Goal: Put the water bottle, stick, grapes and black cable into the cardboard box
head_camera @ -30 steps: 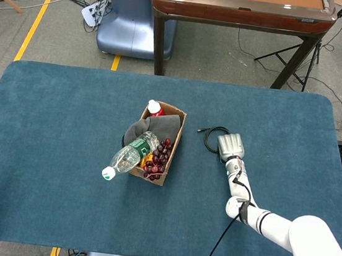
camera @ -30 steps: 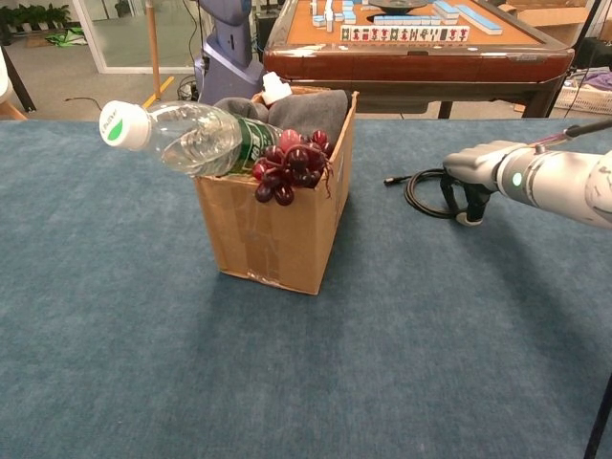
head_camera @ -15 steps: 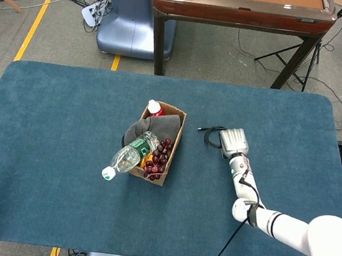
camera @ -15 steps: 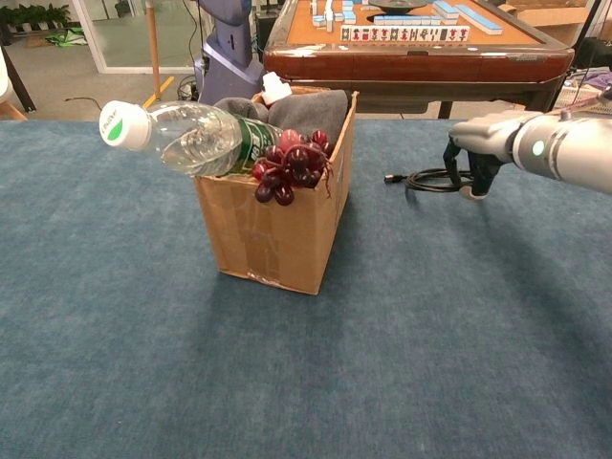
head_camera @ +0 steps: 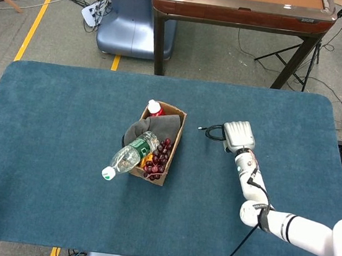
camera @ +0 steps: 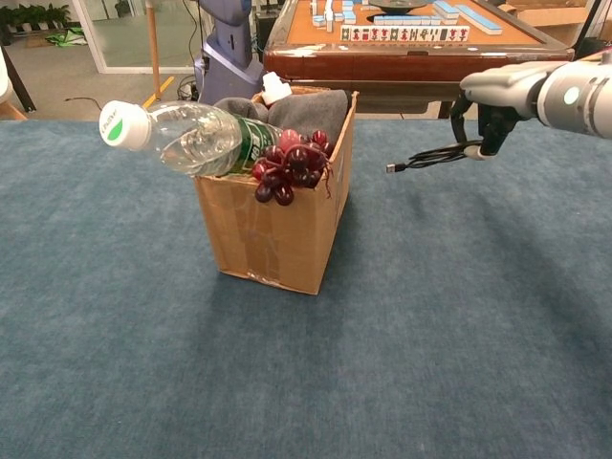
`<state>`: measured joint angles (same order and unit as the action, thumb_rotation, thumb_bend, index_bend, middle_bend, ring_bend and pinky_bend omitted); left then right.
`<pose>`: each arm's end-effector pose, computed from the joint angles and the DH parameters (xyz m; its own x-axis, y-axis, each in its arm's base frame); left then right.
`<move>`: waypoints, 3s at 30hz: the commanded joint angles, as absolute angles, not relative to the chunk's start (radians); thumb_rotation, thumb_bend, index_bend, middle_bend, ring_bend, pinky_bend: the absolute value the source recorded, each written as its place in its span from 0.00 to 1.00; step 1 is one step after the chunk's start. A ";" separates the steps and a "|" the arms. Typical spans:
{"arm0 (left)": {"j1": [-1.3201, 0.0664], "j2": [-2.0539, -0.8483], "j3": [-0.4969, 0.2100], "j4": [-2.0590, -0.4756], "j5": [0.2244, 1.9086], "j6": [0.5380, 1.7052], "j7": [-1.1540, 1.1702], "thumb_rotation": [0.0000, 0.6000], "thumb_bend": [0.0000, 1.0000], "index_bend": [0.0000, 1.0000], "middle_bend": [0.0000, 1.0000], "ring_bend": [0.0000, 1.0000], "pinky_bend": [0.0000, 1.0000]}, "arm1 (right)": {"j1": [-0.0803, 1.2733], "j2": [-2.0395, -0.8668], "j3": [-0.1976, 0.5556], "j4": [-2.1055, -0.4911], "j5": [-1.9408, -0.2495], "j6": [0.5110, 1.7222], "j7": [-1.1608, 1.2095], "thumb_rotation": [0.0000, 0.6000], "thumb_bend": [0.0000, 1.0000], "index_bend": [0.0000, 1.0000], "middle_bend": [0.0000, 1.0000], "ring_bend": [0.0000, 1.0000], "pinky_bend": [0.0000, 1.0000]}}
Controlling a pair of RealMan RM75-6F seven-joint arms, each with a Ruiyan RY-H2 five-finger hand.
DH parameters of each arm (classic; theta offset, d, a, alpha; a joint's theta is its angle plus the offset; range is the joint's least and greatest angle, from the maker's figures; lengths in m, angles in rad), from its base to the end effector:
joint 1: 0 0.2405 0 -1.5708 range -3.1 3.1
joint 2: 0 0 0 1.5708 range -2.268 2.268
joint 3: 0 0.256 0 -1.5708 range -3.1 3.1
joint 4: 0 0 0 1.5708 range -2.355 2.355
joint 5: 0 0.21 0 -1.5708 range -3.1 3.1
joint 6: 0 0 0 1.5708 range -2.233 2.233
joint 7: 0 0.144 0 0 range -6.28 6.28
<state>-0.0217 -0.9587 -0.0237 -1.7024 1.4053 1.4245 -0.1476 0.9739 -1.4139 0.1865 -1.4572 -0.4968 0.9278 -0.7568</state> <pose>-0.3319 0.1532 0.1964 0.3061 0.0889 0.9479 0.9354 0.1573 -0.3168 -0.1521 -0.4132 0.0369 0.6392 -0.2851 0.7142 -0.7654 -0.1453 0.6270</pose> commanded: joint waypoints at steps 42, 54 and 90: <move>-0.019 -0.952 -0.023 -1.710 1.413 1.432 -0.160 1.00 0.19 0.50 0.24 0.40 0.67 | 1.016 -1.417 0.299 -1.730 -0.905 1.163 -0.556 1.00 0.55 0.70 1.00 1.00 1.00; -0.015 -0.943 -0.021 -1.711 1.422 1.438 -0.181 1.00 0.19 0.50 0.24 0.40 0.67 | 1.055 -1.515 0.237 -1.614 -0.909 1.036 -0.591 1.00 0.04 0.32 1.00 1.00 1.00; -0.004 -0.982 -0.021 -1.700 1.498 1.520 -0.143 1.00 0.19 0.42 0.25 0.40 0.67 | 0.398 -1.054 -0.083 -1.914 -1.352 1.581 -0.555 1.00 0.00 0.31 0.51 0.49 0.60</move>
